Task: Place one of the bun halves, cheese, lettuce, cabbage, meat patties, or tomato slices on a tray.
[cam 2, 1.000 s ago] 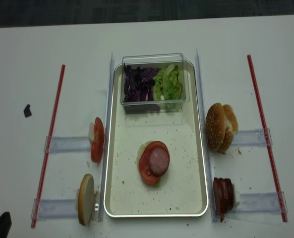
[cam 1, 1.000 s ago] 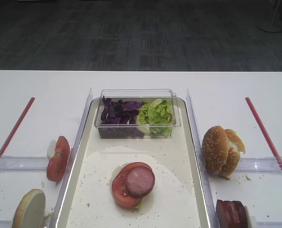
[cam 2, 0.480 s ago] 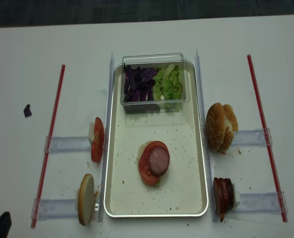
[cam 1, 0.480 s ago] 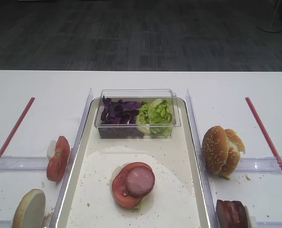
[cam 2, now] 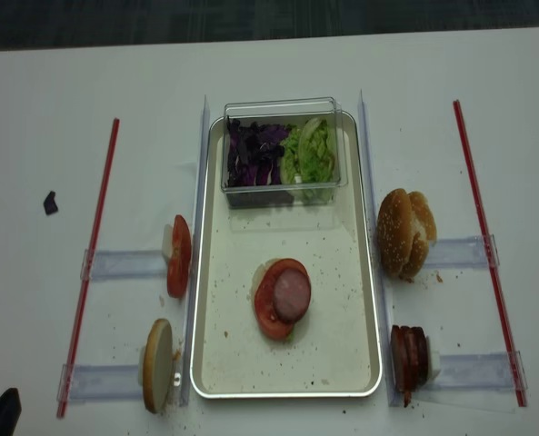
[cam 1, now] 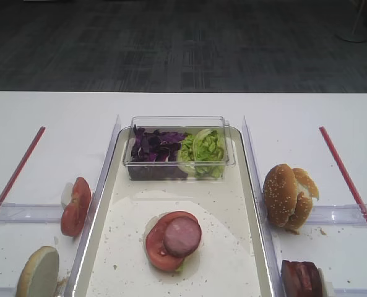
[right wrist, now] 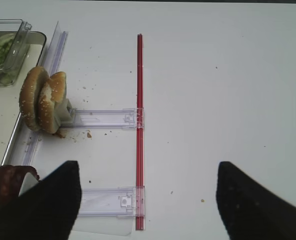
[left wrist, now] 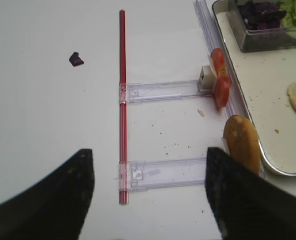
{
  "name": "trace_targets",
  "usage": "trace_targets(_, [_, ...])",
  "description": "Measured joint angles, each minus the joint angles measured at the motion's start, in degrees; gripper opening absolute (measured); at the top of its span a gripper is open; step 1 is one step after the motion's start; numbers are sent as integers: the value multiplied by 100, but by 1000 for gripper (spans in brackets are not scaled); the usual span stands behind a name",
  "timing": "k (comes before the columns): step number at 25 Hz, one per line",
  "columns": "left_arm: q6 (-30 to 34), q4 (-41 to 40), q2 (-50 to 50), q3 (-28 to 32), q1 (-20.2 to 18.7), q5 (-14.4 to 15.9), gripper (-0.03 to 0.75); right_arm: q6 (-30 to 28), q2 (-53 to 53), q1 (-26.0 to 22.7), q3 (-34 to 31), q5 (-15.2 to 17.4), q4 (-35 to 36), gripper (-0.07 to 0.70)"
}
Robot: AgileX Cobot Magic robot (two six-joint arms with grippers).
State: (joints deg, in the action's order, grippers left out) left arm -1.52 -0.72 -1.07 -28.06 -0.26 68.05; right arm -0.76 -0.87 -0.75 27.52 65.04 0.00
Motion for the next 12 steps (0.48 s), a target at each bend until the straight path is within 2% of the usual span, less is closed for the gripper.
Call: trace_targets(12, [0,0,0,0,0,0,439,0,0,0,0,0,0,577])
